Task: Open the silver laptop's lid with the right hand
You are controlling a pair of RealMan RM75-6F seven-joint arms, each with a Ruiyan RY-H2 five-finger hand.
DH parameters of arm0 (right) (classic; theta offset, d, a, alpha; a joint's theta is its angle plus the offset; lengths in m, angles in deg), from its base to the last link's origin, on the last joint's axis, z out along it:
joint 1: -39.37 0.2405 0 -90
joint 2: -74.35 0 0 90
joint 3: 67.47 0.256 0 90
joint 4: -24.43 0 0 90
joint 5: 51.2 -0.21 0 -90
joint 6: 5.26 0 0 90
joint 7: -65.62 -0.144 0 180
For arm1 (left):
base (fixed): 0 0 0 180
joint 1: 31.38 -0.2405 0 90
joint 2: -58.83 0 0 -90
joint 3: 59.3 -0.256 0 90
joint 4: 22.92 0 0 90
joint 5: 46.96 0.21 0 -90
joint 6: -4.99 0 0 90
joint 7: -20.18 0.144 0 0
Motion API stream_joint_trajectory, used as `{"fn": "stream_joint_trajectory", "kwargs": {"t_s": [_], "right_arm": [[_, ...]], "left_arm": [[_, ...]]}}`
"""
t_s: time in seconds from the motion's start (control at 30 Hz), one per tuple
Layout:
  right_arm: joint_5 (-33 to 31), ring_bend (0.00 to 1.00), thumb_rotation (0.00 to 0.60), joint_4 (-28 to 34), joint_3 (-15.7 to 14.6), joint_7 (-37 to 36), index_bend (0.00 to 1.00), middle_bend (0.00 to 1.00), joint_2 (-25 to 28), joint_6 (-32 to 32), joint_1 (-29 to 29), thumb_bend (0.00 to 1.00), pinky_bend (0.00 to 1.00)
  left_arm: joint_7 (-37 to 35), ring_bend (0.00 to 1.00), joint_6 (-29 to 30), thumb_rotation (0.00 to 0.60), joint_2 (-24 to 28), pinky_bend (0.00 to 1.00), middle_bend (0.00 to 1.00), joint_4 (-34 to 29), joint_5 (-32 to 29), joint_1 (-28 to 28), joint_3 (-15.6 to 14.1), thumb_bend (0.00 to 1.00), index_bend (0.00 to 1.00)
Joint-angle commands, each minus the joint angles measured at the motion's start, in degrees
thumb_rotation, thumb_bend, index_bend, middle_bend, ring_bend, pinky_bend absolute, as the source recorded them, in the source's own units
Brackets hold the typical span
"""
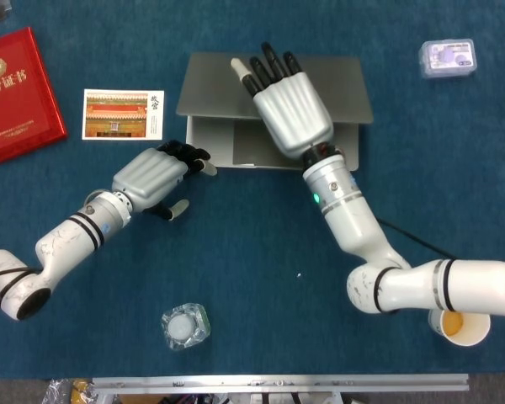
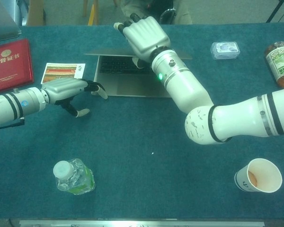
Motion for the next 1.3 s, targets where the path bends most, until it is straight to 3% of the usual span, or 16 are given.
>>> {"fn": "stream_joint_trajectory", "kwargs": {"t_s": [0.03,0.67,1.3], "right_arm": [[-0.29,0.05,0.600,-0.02,0.78,-0.06,0.12,0.18,0.71,0.00,0.28,0.33,0.19],[-3.04,0.05,0.600,-6.22,4.90,-2.89,0.12,0.18,4.68,1.79,2.22,0.32,0.19],[-4.24,0.05,0.600,-17.18,7.72,-7.08,0.12,0.18,5.06,4.94,6.36,0.10,0.19]], "left_arm": [[0.13,0.09,-0.08,0.600,-0.05,0.07,0.14,-0.04,-0.19,0.10,-0.07,0.42,0.20],[1.52,0.09,-0.28,0.600,0.08,0.07,0.14,-0.65,-1.92,0.51,-0.22,0.42,0.20],[2.58,0.09,-0.19,0.600,0.41,0.07,0.14,-1.41,-2.93,0.63,-0.23,0.42,0.20]]}}
